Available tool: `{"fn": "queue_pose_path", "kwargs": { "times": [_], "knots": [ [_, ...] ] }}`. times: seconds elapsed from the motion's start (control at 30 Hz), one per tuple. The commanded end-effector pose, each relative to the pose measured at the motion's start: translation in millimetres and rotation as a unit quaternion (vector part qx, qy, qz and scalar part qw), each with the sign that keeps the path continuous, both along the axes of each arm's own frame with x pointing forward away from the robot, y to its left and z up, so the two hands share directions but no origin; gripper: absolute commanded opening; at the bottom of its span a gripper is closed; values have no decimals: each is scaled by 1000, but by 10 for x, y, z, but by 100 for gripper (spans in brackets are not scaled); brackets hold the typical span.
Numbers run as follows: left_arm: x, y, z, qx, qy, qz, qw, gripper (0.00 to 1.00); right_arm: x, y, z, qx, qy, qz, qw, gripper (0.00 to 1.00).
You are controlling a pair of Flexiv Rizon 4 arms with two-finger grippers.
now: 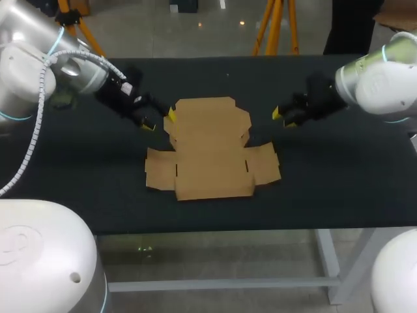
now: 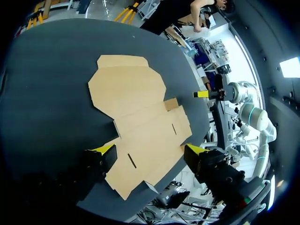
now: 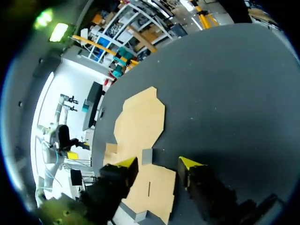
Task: Assemble the packaging by folding the flat box into shape, placing the metal phone stand inside, and closing the box properly
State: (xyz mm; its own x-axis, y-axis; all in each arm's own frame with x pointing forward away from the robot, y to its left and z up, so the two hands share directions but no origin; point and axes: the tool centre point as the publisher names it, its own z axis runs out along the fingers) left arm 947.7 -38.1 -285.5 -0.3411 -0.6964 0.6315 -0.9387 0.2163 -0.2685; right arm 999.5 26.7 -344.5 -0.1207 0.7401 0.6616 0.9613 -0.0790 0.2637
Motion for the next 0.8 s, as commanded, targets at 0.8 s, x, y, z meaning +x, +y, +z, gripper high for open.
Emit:
{"fn": "queue_pose_path", "kwargs": {
  "times": [0.8],
  "knots": [
    [443,424,69,-35,11,-6,999,100,808,449,-430,108,97,98,985,63]
  ]
}}
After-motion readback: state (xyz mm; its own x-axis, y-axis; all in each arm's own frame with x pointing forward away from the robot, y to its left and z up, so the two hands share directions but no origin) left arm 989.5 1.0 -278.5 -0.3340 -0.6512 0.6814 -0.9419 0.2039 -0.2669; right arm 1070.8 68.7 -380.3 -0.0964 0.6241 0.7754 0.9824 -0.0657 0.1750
